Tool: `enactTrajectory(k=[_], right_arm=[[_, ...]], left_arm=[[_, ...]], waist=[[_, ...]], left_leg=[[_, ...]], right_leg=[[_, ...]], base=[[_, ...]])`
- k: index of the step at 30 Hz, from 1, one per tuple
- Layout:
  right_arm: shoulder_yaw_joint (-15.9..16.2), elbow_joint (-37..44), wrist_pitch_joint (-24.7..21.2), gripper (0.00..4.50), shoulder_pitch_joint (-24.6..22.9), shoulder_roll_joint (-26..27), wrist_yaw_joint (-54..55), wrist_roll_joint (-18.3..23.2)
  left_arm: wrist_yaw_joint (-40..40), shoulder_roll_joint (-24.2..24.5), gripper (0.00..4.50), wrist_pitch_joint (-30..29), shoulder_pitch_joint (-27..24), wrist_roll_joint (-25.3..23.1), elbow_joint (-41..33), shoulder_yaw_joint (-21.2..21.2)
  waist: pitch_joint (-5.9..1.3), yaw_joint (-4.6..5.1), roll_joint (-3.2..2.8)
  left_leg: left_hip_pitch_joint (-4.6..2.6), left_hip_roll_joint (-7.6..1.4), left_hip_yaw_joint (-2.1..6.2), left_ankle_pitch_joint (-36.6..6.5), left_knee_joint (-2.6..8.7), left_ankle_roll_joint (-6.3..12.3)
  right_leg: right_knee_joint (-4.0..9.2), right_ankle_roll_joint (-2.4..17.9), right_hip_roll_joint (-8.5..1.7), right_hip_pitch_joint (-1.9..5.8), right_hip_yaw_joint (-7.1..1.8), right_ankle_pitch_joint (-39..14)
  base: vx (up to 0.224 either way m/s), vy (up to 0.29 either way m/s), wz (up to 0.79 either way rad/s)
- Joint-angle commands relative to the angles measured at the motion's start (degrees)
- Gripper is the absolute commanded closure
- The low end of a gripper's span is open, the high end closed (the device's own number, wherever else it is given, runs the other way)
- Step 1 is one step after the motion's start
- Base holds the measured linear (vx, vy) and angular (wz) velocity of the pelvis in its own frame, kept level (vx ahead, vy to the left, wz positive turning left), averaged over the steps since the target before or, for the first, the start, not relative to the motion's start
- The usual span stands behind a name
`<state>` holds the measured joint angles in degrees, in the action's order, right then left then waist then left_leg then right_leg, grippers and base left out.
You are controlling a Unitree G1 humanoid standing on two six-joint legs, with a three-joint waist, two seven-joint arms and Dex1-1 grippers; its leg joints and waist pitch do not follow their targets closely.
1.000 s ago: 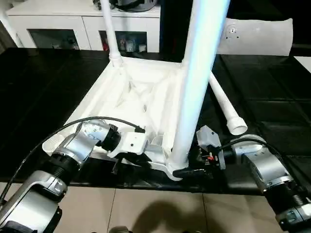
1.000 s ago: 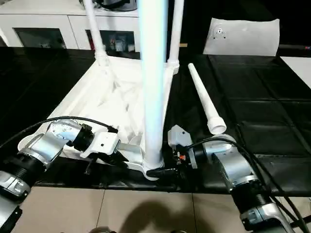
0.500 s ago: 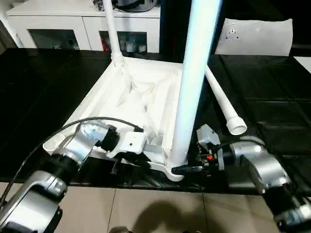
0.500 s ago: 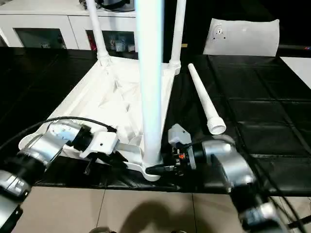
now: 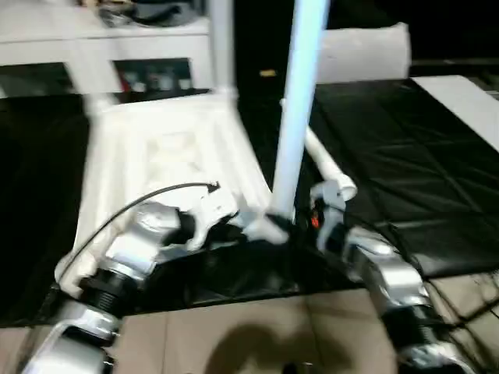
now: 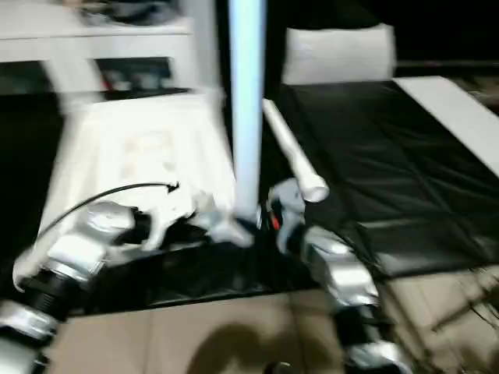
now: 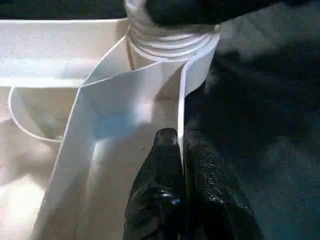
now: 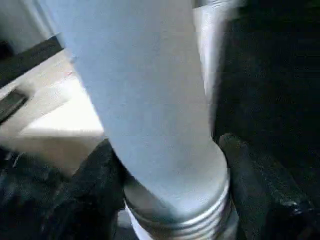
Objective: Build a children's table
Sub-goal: Rotate leg to tighten
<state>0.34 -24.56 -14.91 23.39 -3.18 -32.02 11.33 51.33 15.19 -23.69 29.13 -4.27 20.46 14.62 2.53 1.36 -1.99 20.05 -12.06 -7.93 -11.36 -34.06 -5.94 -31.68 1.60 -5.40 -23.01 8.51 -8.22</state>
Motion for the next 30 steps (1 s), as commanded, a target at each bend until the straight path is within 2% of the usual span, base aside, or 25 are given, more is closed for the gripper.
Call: enactTrajectory(k=[1, 3, 4, 5, 6, 7, 8, 10, 13, 14, 15, 18, 20, 21, 23, 25, 26, 30], right_arm=[[4.4, -0.85, -2.04, 1.86, 1.19, 4.52, 1.16, 0.27], [5.35, -0.81, -2.48, 1.86, 1.63, 5.55, 3.68, -1.97], [5.78, -0.86, -2.52, 1.86, 1.64, 5.9, 4.04, -2.8], [6.42, -0.58, -2.0, 1.86, 1.22, 5.97, 3.48, -3.45], [6.63, -0.2, -1.27, 1.53, 0.53, 5.98, 3.06, -3.68], [6.35, 0.11, -0.82, 1.53, -0.03, 5.9, 3.19, -3.65], [6.04, 0.38, -0.74, 1.19, -0.39, 5.7, 3.11, -3.44], [5.75, 0.84, -0.17, 1.08, -0.89, 5.14, 3.07, -3.24], [4.08, 3.12, 1.55, 0.67, -2.38, 3.32, 1.84, -1.32], [3.85, 3.72, 1.86, 0.67, -2.71, 2.94, 1.41, -1.06], [3.84, 4.73, 2.32, 0.61, -3.32, 2.09, 0.15, -0.84], [4.02, 7.49, 3.86, 0.26, -5.16, -1.85, -5.44, -0.39], [3.93, 8.41, 4.26, 0.23, -5.76, -4.13, -8.35, -0.17], [3.85, 8.62, 4.32, 0.08, -5.89, -4.89, -9.45, 0.07], [3.76, 9.07, 4.39, 0.08, -6.09, -7.45, -13.11, 0.96], [4.22, 9.23, 4.8, 0.08, -6.01, -10.63, -17.91, 1.51], [4.58, 9.3, 4.89, 0.08, -5.81, -12.36, -20.81, 1.79], [6.58, 8.83, 4.67, 0.08, -4.29, -17.51, -29.51, 2.28]], left_arm=[[-6.11, -3.38, 4.5, -1.85, 1.79, 0.69, -4.64, -2.07], [-9.3, -5.64, 4.5, -3.68, 1.98, -0.26, -5.72, -2.35], [-10.19, -6.33, 4.5, -4.52, 1.94, -0.56, -6.4, -2.22], [-10.59, -6.74, 4.5, -5.06, 1.76, -0.85, -7.04, -1.8], [-10.84, -6.81, 4.5, -5.36, 1.45, -1.35, -7.63, -1.16], [-10.77, -6.54, 4.5, -5.12, 1.27, -1.85, -7.73, -0.55], [-10.33, -6.02, 4.5, -4.63, 1.16, -2.19, -7.64, -0.1], [-9.95, -5.13, 4.5, -4.08, 0.95, -2.34, -7.84, 0.52], [-7.42, -3.08, 4.5, -1.7, 0.56, -1.8, -7.75, 1.33], [-6.7, -2.6, 4.5, -1.19, 0.43, -1.77, -7.8, 1.5], [-5.53, -1.86, 4.5, -0.2, 0.22, -1.61, -7.68, 1.62], [-0.71, 1.07, 4.5, 4.43, -0.2, -1.52, -6.59, 2.46], [2.15, 2.85, 4.5, 7.03, -0.13, -1.07, -5.69, 3.27], [3.14, 3.45, 4.5, 7.92, -0.04, -0.85, -5.39, 3.58], [7.17, 5.27, 4.5, 11.07, 0.2, 0.16, -4.48, 4.65], [11.74, 7.57, 4.5, 14.59, 0.59, 0.42, -3.2, 6.14], [14.28, 8.72, 4.5, 16.43, 0.85, 0.43, -2.33, 6.86], [21.08, 10.84, 4.5, 20.93, 1.62, 1.11, 0.11, 8.08]], waist=[[-3.67, -0.63, -0.34], [-3.76, -0.79, -0.07], [-3.84, -1.02, -0.26], [-3.84, -1.02, -0.26], [-4.19, -1.4, -0.15], [-4.3, -1.63, -0.17], [-4.35, -1.71, -0.38], [-4.35, -1.9, -0.55], [-4.24, -2.06, -0.59], [-4.2, -2.04, -0.58], [-4.09, -2.05, -0.77], [-4.01, -2.3, -0.69], [-3.95, -2.58, -0.55], [-3.88, -2.65, -0.55], [-3.91, -2.98, -0.41], [-3.91, -3.52, -0.56], [-3.94, -3.91, -0.75], [-3.94, -5.17, -0.74]], left_leg=[[0.54, -0.22, -0.2, -16.31, 4.2, 3.25], [0.67, -0.09, -0.49, -13.41, 4.02, 3.89], [0.83, 0.0, -0.61, -11.61, 3.87, 4.21], [0.83, 0.0, -0.61, -11.61, 3.87, 4.21], [1.14, -0.18, -0.59, -8.02, 3.75, 4.9], [1.22, -0.23, -0.62, -5.84, 3.72, 5.63], [1.23, -0.25, -0.6, -5.1, 3.69, 5.83], [1.11, -0.37, -0.59, -4.15, 3.65, 6.44], [0.91, -0.45, -0.67, -5.55, 3.75, 6.47], [0.83, -0.51, -0.67, -6.44, 3.86, 6.21], [0.78, -0.51, -0.68, -7.5, 3.92, 6.01], [0.64, -0.54, -0.73, -9.22, 3.99, 5.6], [0.65, -0.5, -0.72, -9.71, 4.02, 5.71], [0.66, -0.56, -0.74, -9.89, 4.08, 5.66], [0.55, -0.65, -0.76, -9.71, 4.06, 5.42], [0.44, -0.66, -0.78, -9.69, 4.04, 5.66], [0.08, -0.8, -0.85, -9.8, 4.02, 5.69], [-0.04, -1.02, -1.08, -10.32, 4.07, 4.96]], right_leg=[[4.35, 6.12, -2.92, 3.55, -2.16, -24.24], [4.09, 6.86, -2.79, 3.59, -2.4, -22.92], [3.86, 7.12, -2.84, 3.65, -2.55, -22.05], [3.86, 7.12, -2.84, 3.65, -2.55, -22.05], [3.18, 7.9, -2.84, 4.01, -2.72, -17.81], [2.75, 8.87, -2.82, 4.08, -2.87, -14.35], [2.47, 9.39, -2.79, 4.14, -2.95, -12.8], [2.09, 10.64, -2.7, 4.18, -3.02, -9.81], [2.24, 10.7, -2.69, 4.13, -3.04, -10.45], [2.3, 10.54, -2.67, 4.18, -3.04, -11.23], [2.5, 10.25, -2.68, 4.15, -3.06, -12.18], [2.78, 9.39, -2.65, 4.11, -3.1, -14.26], [2.86, 8.97, -2.7, 4.14, -3.13, -15.15], [2.88, 8.9, -2.71, 4.04, -3.15, -15.67], [2.91, 8.72, -2.79, 3.99, -3.18, -16.45], [2.94, 8.6, -2.74, 3.88, -3.23, -16.74], [2.92, 8.91, -2.7, 3.56, -3.32, -16.1], [2.55, 9.56, -2.72, 3.65, -3.4, -15.45]], base=[[0.0, 0.0, 0.0], [0.0, 0.0, 0.0], [0.0, 0.0, 0.0], [0.052, -0.025, 0.02], [0.052, -0.025, 0.02], [0.055, -0.023, 0.01], [0.0, 0.0, 0.0], [0.0, 0.0, 0.0], [0.0, 0.0, 0.0], [0.0, 0.0, 0.0], [0.0, 0.0, 0.0], [0.0, 0.0, 0.0], [0.0, 0.0, 0.0], [0.0, 0.0, 0.0], [0.0, 0.0, 0.0], [0.0, 0.0, 0.0], [0.0, 0.0, 0.0], [0.0, 0.0, 0.0]])
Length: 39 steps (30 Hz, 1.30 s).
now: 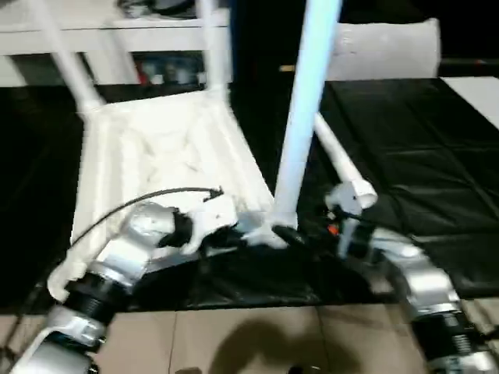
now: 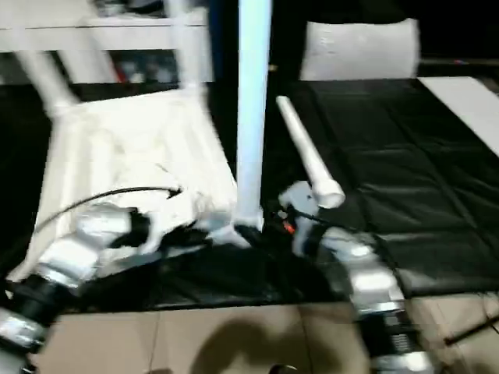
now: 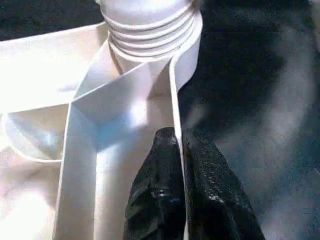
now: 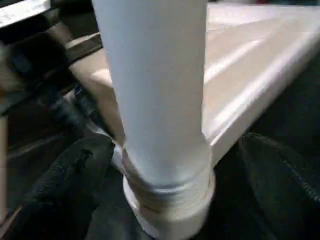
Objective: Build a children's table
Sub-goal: Rotate leg to tighten
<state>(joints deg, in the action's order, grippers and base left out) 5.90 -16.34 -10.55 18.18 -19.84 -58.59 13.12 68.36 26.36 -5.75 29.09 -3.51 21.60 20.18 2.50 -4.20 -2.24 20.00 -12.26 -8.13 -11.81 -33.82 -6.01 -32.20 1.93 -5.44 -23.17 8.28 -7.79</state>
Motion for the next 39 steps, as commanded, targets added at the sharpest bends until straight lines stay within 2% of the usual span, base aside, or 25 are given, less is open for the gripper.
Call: enactTrajectory(k=[1, 2, 5, 7, 8, 11, 12, 13, 17, 24, 31, 36, 39], right_arm=[[1.24, 0.5, 0.36, 0.08, 1.12, -1.29, -3.71, 0.47], [1.89, -0.46, 1.34, 0.08, 2.07, -2.29, -5.43, -0.21], [3.41, -1.99, 2.76, 0.08, 3.7, -3.57, -8.11, -1.32], [4.61, -2.82, 4.12, 0.08, 4.48, -4.15, -9.56, -2.16], [5.88, -3.81, 4.91, 0.08, 5.16, -4.39, -11.44, -2.63], [7.06, -4.33, 5.3, 0.08, 5.52, -4.58, -13.58, -2.83], [7.63, -4.34, 5.16, 0.08, 5.61, -4.71, -14.82, -2.72], [8.84, -4.27, 5.21, 0.08, 5.75, -4.97, -17.0, -2.79], [9.91, -4.62, 5.82, 0.08, 6.04, -5.25, -18.58, -3.01], [10.57, -7.22, 6.13, 0.69, 7.78, -5.13, -21.33, -2.65], [10.89, -7.7, 5.96, 1.12, 7.84, -5.68, -22.91, -2.07], [10.82, -8.11, 5.76, 1.56, 7.83, -5.17, -23.46, -1.87], [10.64, -7.07, 4.38, 1.7, 7.17, -4.43, -23.13, -1.11]], left_arm=[[4.62, -0.14, 4.5, 3.36, 1.75, 0.42, -0.83, 2.69], [6.51, 0.49, 4.5, 4.66, 2.15, 0.43, -0.26, 3.38], [8.8, 1.08, 4.5, 7.0, 2.97, 0.51, 1.08, 4.44], [9.89, 1.1, 4.5, 7.91, 3.39, 0.75, 1.62, 4.97], [11.12, 0.91, 4.5, 8.76, 3.69, 0.99, 1.91, 5.42], [12.14, 0.68, 4.5, 9.7, 3.97, 0.8, 2.31, 5.82], [12.47, 0.57, 4.5, 10.14, 4.13, 0.59, 2.61, 5.94], [12.94, 0.43, 4.5, 11.02, 4.52, 0.33, 3.36, 6.17], [13.26, 0.28, 4.5, 11.95, 4.98, 0.16, 4.26, 6.44], [14.38, 0.35, 4.5, 14.01, 6.02, 0.03, 6.43, 6.88], [14.83, 0.5, 4.5, 15.06, 6.47, -0.11, 7.55, 7.05], [14.8, 0.58, 4.5, 15.55, 6.71, -0.27, 8.22, 7.01], [13.98, 0.52, 4.5, 13.76, 6.39, -0.14, 7.88, 6.44]], waist=[[-3.9, 0.22, -0.5], [-3.99, -0.09, -0.2], [-4.11, -0.74, -0.02], [-4.01, -0.95, -0.12], [-4.05, -1.09, 0.07], [-4.15, -1.37, 0.12], [-4.19, -1.52, 0.3], [-4.18, -1.7, 0.23], [-4.18, -2.0, 0.22], [-3.96, -1.91, 0.21], [-4.13, -1.94, 0.25], [-4.07, -2.0, 0.22], [-4.09, -2.01, 0.2]], left_leg=[[0.04, -0.82, -0.86, -9.82, 3.86, 4.99], [0.03, -0.87, -0.92, -9.54, 3.81, 4.89], [0.04, -0.86, -0.98, -8.97, 3.74, 4.55], [-0.02, -0.88, -1.06, -9.38, 3.76, 4.37], [0.04, -0.87, -1.1, -9.25, 3.69, 4.34], [0.1, -1.0, -1.08, -8.4, 3.67, 4.48], [0.12, -1.05, -1.12, -8.04, 3.64, 4.51], [0.17, -1.02, -1.15, -7.98, 3.61, 4.78], [0.1, -1.12, -1.16, -8.19, 3.64, 4.65], [0.12, -0.87, -1.15, -10.1, 3.61, 3.84], [0.17, -1.0, -1.11, -9.6, 3.55, 4.01], [0.11, -0.97, -1.16, -9.95, 3.55, 3.9], [0.13, -1.01, -1.14, -9.88, 3.56, 3.89]], right_leg=[[3.07, 9.28, -2.7, 3.84, -3.13, -15.85], [2.98, 9.34, -2.76, 3.87, -3.16, -15.6], [2.77, 9.62, -2.91, 3.84, -3.2, -15.65], [2.83, 9.46, -2.88, 3.76, -3.21, -16.76], [2.82, 9.33, -2.97, 3.79, -3.23, -16.95], [2.62, 9.48, -2.93, 3.81, -3.25, -16.19], [2.54, 9.68, -2.96, 3.82, -3.28, -15.66], [2.55, 9.67, -2.88, 3.83, -3.24, -15.71], [2.59, 9.29, -2.95, 3.79, -3.27, -16.33], [3.14, 7.44, -2.95, 3.71, -3.1, -21.45], [2.89, 7.88, -2.85, 3.72, -3.09, -19.72], [3.03, 7.74, -2.84, 3.65, -3.03, -20.69], [2.97, 7.84, -2.83, 3.66, -3.03, -20.38]], base=[[0.0, 0.0, 0.0], [0.0, 0.0, 0.0], [0.0, 0.0, 0.0], [0.0, 0.0, 0.0], [0.0, 0.0, 0.0], [0.0, 0.0, 0.0], [0.0, 0.0, 0.0], [0.0, 0.0, 0.0], [0.0, 0.0, 0.0], [0.0, 0.0, 0.0], [0.0, 0.0, 0.0], [0.0, 0.0, 0.0], [0.0, 0.0, 0.0]])
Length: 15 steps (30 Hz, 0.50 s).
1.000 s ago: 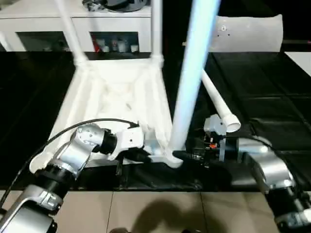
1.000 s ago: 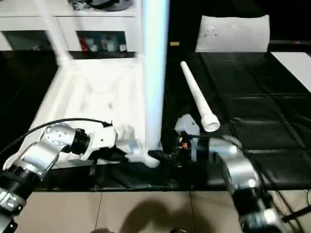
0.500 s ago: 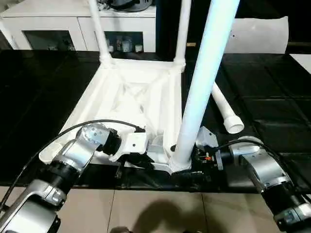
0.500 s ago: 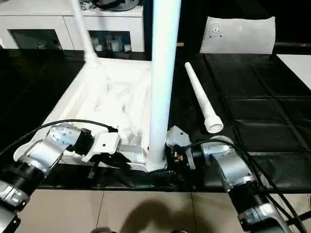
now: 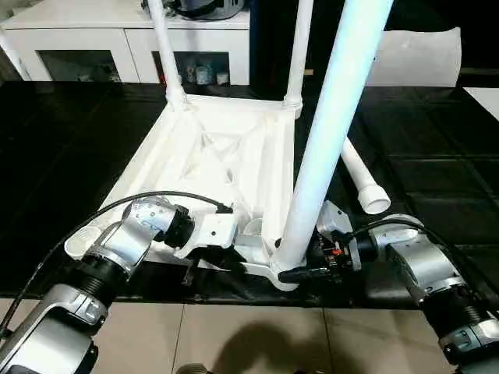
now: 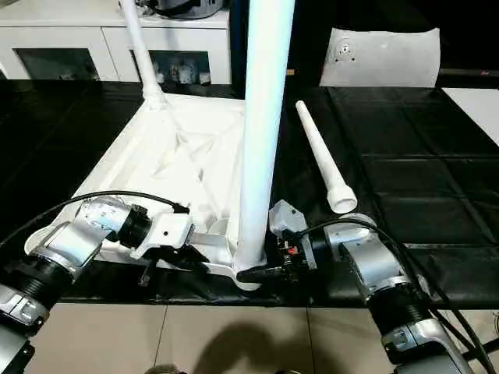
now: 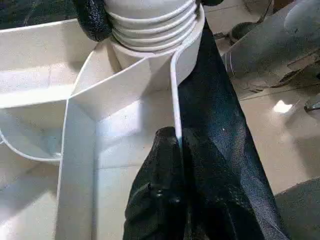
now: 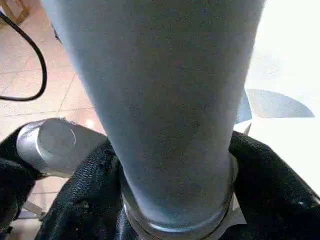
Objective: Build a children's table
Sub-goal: Rotate leg to tighten
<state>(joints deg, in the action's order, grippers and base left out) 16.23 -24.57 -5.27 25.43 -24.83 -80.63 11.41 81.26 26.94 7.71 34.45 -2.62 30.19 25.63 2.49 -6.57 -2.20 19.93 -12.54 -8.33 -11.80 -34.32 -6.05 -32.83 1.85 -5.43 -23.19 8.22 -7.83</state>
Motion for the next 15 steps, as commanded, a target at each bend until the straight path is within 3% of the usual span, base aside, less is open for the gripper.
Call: enactTrajectory(k=[1, 2, 5, 8, 10, 11, 12, 13, 14, 15], right_arm=[[0.19, 1.56, -1.6, 1.72, -0.45, 0.95, -0.6, 0.92], [0.19, 1.56, -1.6, 1.75, -0.45, 0.95, -0.6, 0.92], [-1.56, 3.5, -5.47, 1.77, -2.42, 4.01, 4.73, 3.01], [-2.74, 4.34, -6.37, 1.77, -4.04, 7.49, 11.53, 2.94], [-3.3, 4.31, -5.75, 1.78, -4.76, 10.27, 16.85, 1.94], [-3.66, 3.77, -6.28, 1.78, -4.64, 11.79, 20.03, 1.22], [-4.44, 2.67, -7.47, 1.78, -4.18, 14.67, 25.49, 0.33], [-4.83, 2.26, -7.98, 1.78, -3.95, 15.9, 27.58, 0.06], [-5.11, 2.12, -8.42, 1.78, -3.85, 16.91, 28.97, 0.0], [-5.46, 1.83, -9.26, 1.78, -3.62, 18.04, 30.65, -0.06]], left_arm=[[0.2, 0.05, 4.5, -0.82, 0.85, -1.39, -1.07, 0.83], [0.2, 0.05, 4.5, -0.82, 0.85, -1.39, -1.07, 0.83], [-5.2, -1.33, 4.5, -8.34, -0.11, -0.21, -3.42, -1.87], [-10.61, -3.16, 4.5, -14.0, -1.33, 0.69, -6.64, -4.32], [-15.05, -4.92, 4.5, -18.92, -2.47, 0.84, -9.36, -5.87], [-17.59, -6.11, 4.5, -21.45, -3.04, 0.89, -10.62, -6.77], [-21.92, -8.42, 4.5, -25.38, -3.84, 0.9, -12.44, -8.22], [-23.58, -9.4, 4.5, -26.9, -4.11, 0.86, -13.13, -8.72], [-24.87, -10.12, 4.5, -28.18, -4.36, 0.81, -13.74, -9.14], [-26.53, -11.12, 4.5, -29.53, -4.51, 0.87, -14.19, -9.77]], waist=[[-4.02, 0.45, 0.39], [-4.01, 0.41, 0.35], [-3.83, 0.42, 0.3], [-3.52, 1.05, 0.43], [-2.98, 2.2, 0.37], [-2.87, 2.94, 0.46], [-2.93, 3.31, 0.4], [-2.8, 4.34, 0.33], [-2.99, 5.32, 0.33], [-2.99, 5.32, 0.33]], left_leg=[[0.17, -0.73, -0.98, -10.02, 4.07, 3.91], [0.16, -0.7, -0.98, -10.09, 4.05, 3.85], [0.09, -0.74, -0.95, -10.5, 4.15, 3.4], [-0.04, -0.27, -0.97, -12.9, 4.13, 2.33], [-0.54, 0.25, -0.85, -16.2, 3.95, 1.57], [-0.31, 0.54, -0.64, -17.18, 3.81, 1.47], [-0.21, 0.56, -0.54, -17.35, 3.77, 1.3], [-0.25, 0.72, -0.43, -17.73, 3.65, 1.27], [-0.04, 0.84, -0.19, -18.21, 3.47, 1.38], [-0.04, 0.84, -0.19, -18.21, 3.47, 1.38]], right_leg=[[3.65, 7.89, -2.78, 3.65, -2.97, -20.58], [3.61, 7.87, -2.82, 3.66, -2.96, -20.86], [3.83, 7.17, -2.97, 3.58, -2.99, -22.81], [4.62, 5.05, -2.92, 3.43, -2.57, -28.26], [5.86, 2.42, -2.77, 2.95, -1.73, -34.74], [6.3, 0.76, -2.66, 3.17, -1.18, -36.78], [6.38, 0.27, -2.7, 3.25, -1.03, -37.0], [6.95, -0.37, -2.64, 3.09, -0.44, -37.77], [7.1, -1.0, -2.6, 3.44, 0.12, -37.59], [7.1, -1.0, -2.6, 3.44, 0.12, -37.59]], base=[[0.0, 0.0, 0.0], [0.0, 0.0, 0.0], [0.0, 0.0, 0.0], [0.0, 0.0, 0.0], [0.0, 0.0, 0.0], [0.0, 0.0, 0.0], [0.0, 0.0, 0.0], [0.0, 0.0, 0.0], [0.0, 0.0, 0.0], [0.0, 0.0, 0.0]])
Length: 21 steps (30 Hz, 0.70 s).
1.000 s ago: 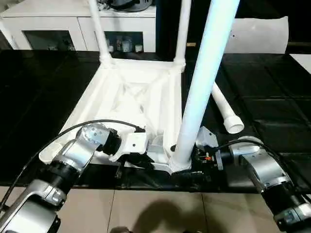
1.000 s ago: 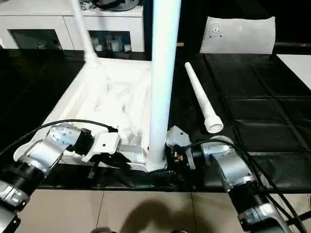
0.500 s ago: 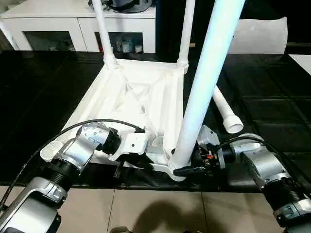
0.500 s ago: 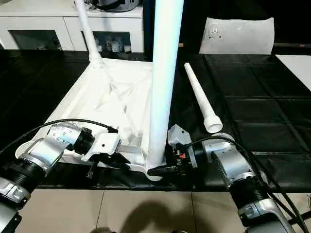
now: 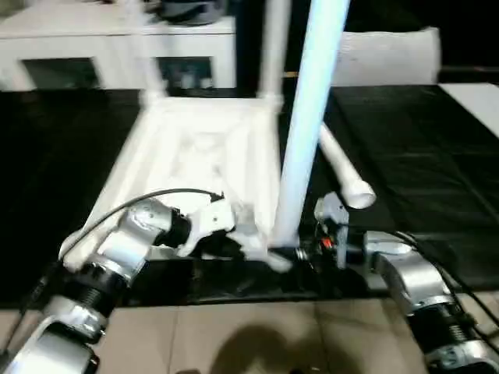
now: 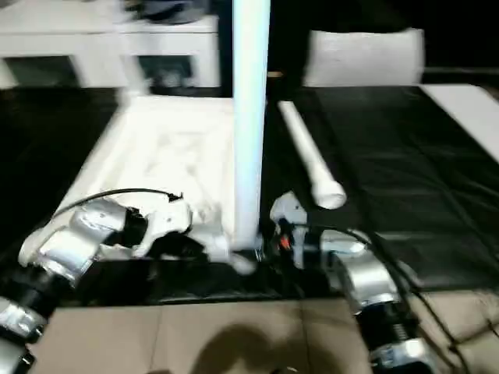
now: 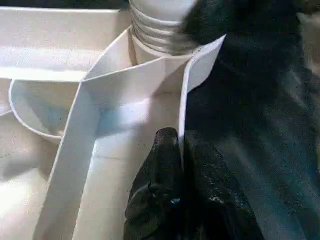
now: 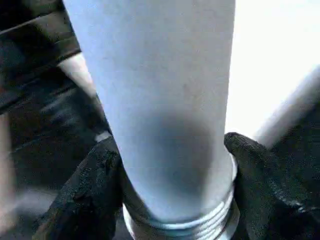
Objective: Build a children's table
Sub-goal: Rotate leg to tighten
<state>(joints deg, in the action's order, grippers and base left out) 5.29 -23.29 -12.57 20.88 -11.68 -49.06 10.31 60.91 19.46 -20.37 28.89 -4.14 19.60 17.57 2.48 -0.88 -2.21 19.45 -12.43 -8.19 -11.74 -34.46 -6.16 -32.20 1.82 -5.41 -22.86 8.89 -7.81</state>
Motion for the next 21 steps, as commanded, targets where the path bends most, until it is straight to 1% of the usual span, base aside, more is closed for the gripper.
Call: enactTrajectory(k=[1, 2, 3, 4, 5, 6, 7, 8, 9, 10, 11, 12, 13, 14, 15, 16, 17, 18, 19, 20, 21], right_arm=[[5.21, 0.8, -2.86, 1.78, 0.9, 5.55, 0.12, 0.91], [5.0, 0.2, -3.5, 1.78, 1.47, 7.38, 2.89, 0.34], [4.52, -1.67, -4.91, 1.78, 3.16, 10.85, 9.62, -1.21], [4.46, -1.82, -5.01, 1.78, 3.29, 11.07, 10.09, -1.31], [3.61, -3.31, -6.03, 1.78, 4.54, 13.07, 14.72, -1.93], [3.35, -3.65, -6.29, 1.78, 4.81, 13.44, 15.68, -1.99], [2.9, -4.24, -6.75, 1.78, 5.28, 14.07, 17.36, -2.09], [2.08, -5.4, -7.71, 1.78, 6.2, 15.36, 20.58, -2.87], [1.82, -6.38, -7.73, 1.78, 6.94, 16.38, 22.03, -3.38], [2.22, -6.25, -6.98, 1.78, 6.91, 16.66, 21.41, -3.54], [2.27, -5.66, -6.54, 1.22, 6.53, 16.89, 21.41, -3.58], [2.15, -5.37, -6.52, 1.08, 6.32, 17.0, 21.78, -3.6], [1.83, -4.98, -6.66, 1.02, 6.07, 17.22, 21.92, -3.73], [1.59, -4.49, -6.72, 1.02, 5.72, 17.17, 21.81, -3.79], [1.46, -4.06, -6.4, 0.83, 5.39, 16.93, 21.63, -3.91], [1.41, -3.81, -6.2, 0.83, 5.21, 16.77, 21.75, -3.99], [1.46, -3.05, -5.92, 0.54, 4.75, 16.14, 21.4, -3.83], [1.46, -3.05, -5.92, 0.54, 4.75, 16.14, 21.4, -3.83], [1.09, -1.11, -5.0, 0.47, 3.59, 14.38, 19.85, -3.15], [0.99, -0.73, -4.8, 0.47, 3.37, 14.01, 19.45, -3.01], [0.74, 0.6, -4.38, 0.25, 2.67, 12.58, 17.66, -2.65]], left_arm=[[-7.18, -4.18, 4.5, -2.75, 0.89, 2.39, -4.28, -2.08], [-10.73, -6.17, 4.5, -4.77, 1.24, 2.15, -4.37, -3.35], [-17.28, -9.73, 4.5, -7.58, 2.36, 1.4, -4.08, -5.42], [-17.66, -9.93, 4.5, -7.72, 2.45, 1.35, -4.04, -5.53], [-20.78, -11.67, 4.5, -8.99, 3.12, 0.87, -3.89, -6.45], [-21.28, -11.98, 4.5, -9.15, 3.24, 0.82, -3.84, -6.62], [-22.17, -12.51, 4.5, -9.41, 3.46, 0.74, -3.75, -6.92], [-24.05, -13.73, 4.5, -10.51, 3.79, 0.22, -4.09, -7.49], [-25.67, -14.69, 4.5, -10.95, 4.19, -0.41, -4.1, -7.73], [-26.16, -14.8, 4.5, -10.94, 4.33, -0.95, -4.15, -7.47], [-26.49, -14.77, 4.5, -11.24, 4.27, -1.43, -4.59, -7.06], [-26.34, -14.6, 4.5, -11.28, 4.07, -1.52, -4.83, -6.89], [-26.22, -14.45, 4.5, -11.44, 3.79, -1.7, -5.17, -6.71], [-25.7, -13.99, 4.5, -11.0, 3.46, -1.89, -5.35, -6.31], [-25.15, -13.51, 4.5, -10.81, 3.12, -1.97, -5.56, -5.98], [-25.01, -13.21, 4.5, -10.85, 2.92, -1.94, -5.76, -5.7], [-24.27, -12.53, 4.5, -10.39, 2.52, -1.69, -6.18, -5.31], [-24.27, -12.53, 4.5, -10.39, 2.52, -1.69, -6.18, -5.31], [-21.4, -10.67, 4.5, -8.29, 1.6, -1.22, -6.98, -4.32], [-20.76, -10.3, 4.5, -7.75, 1.43, -1.18, -7.09, -4.13], [-19.27, -9.36, 4.5, -7.7, 0.89, -1.07, -7.52, -3.87]], waist=[[-3.27, 0.69, 0.02], [-3.3, 1.4, -0.05], [-3.4, 1.52, 0.03], [-3.42, 1.86, -0.02], [-3.56, 2.3, -0.05], [-3.59, 2.39, -0.06], [-3.73, 2.38, 0.12], [-3.75, 2.41, 0.2], [-3.75, 2.45, 0.19], [-3.87, 2.23, 0.13], [-3.89, 2.17, 0.17], [-3.98, 1.99, 0.17], [-4.24, 1.63, 0.14], [-4.29, 1.52, 0.1], [-4.34, 1.27, 0.06], [-4.32, 1.21, 0.1], [-4.19, 1.13, 0.02], [-4.2, 1.16, 0.07], [-4.23, 1.04, 0.02], [-4.17, 1.12, 0.05], [-4.11, 1.11, 0.02]], left_leg=[[0.96, 0.61, -0.03, -18.36, 3.76, 2.14], [1.12, 0.45, 0.0, -17.99, 3.85, 2.64], [1.01, 0.45, 0.0, -17.6, 3.81, 2.73], [0.98, 0.35, -0.07, -17.07, 3.85, 2.66], [1.6, 0.24, 0.18, -15.77, 4.1, 3.22], [1.46, 0.2, 0.1, -15.61, 4.12, 3.41], [1.19, 0.22, -0.05, -14.96, 4.05, 3.78], [1.25, 0.26, -0.1, -14.31, 4.06, 3.97], [1.37, 0.2, -0.2, -12.9, 4.1, 4.19], [1.24, 0.22, -0.31, -11.95, 4.0, 4.59], [1.31, 0.16, -0.34, -11.39, 4.01, 4.85], [1.37, 0.12, -0.34, -10.56, 3.98, 5.1], [1.74, 0.0, -0.35, -7.02, 3.92, 6.01], [1.84, -0.1, -0.29, -5.97, 3.92, 6.22], [1.7, -0.13, -0.43, -4.48, 3.82, 6.59], [1.7, -0.09, -0.51, -3.89, 3.81, 6.9], [1.72, -0.01, -0.57, -4.07, 3.8, 6.96], [1.7, 0.0, -0.62, -4.25, 3.78, 6.98], [1.73, 0.04, -0.56, -4.84, 3.8, 7.0], [1.7, 0.0, -0.66, -5.51, 3.81, 7.01], [1.67, 0.0, -0.67, -5.73, 3.83, 6.91]], right_leg=[[6.6, -1.41, -2.64, 3.75, -0.24, -35.77], [6.47, -0.41, -2.6, 3.59, -0.42, -33.53], [6.42, 0.23, -2.64, 3.52, -0.47, -32.64], [6.25, 1.12, -2.6, 3.38, -0.63, -31.52], [5.7, 2.53, -2.72, 3.91, -0.78, -28.85], [5.72, 2.89, -2.75, 3.73, -0.95, -28.16], [5.5, 3.82, -2.82, 3.5, -1.32, -26.74], [5.34, 4.36, -2.85, 3.53, -1.46, -25.99], [5.12, 5.12, -2.83, 3.55, -1.71, -24.75], [4.99, 5.51, -2.87, 3.48, -1.9, -24.02], [4.86, 5.73, -2.88, 3.56, -2.04, -23.5], [4.68, 5.97, -2.94, 3.63, -2.16, -22.58], [3.89, 7.12, -2.95, 3.89, -2.5, -18.17], [3.63, 7.61, -2.97, 3.98, -2.57, -16.65], [3.28, 8.61, -2.88, 3.89, -2.73, -13.97], [3.06, 9.33, -2.88, 3.95, -2.81, -12.65], [3.03, 9.49, -2.86, 3.96, -2.89, -12.71], [3.03, 9.47, -2.83, 3.97, -2.92, -12.91], [3.05, 9.22, -2.9, 4.1, -2.9, -13.67], [3.14, 8.96, -2.86, 3.94, -2.97, -14.39], [3.21, 8.85, -2.83, 3.91, -2.98, -14.78]], base=[[0.0, 0.0, 0.0], [0.0, 0.0, 0.0], [0.0, 0.0, 0.0], [0.0, 0.0, 0.0], [0.0, 0.0, 0.0], [0.0, 0.0, 0.0], [0.0, 0.0, 0.0], [0.0, 0.0, 0.0], [0.0, 0.0, 0.0], [0.0, 0.0, 0.0], [0.0, 0.0, 0.0], [0.0, 0.0, 0.0], [0.0, 0.0, 0.0], [0.0, 0.0, 0.0], [0.0, 0.0, 0.0], [0.0, 0.0, 0.0], [0.0, 0.0, 0.0], [0.0, 0.0, 0.0], [0.0, 0.0, 0.0], [0.0, 0.0, 0.0], [0.0, 0.0, 0.0]])
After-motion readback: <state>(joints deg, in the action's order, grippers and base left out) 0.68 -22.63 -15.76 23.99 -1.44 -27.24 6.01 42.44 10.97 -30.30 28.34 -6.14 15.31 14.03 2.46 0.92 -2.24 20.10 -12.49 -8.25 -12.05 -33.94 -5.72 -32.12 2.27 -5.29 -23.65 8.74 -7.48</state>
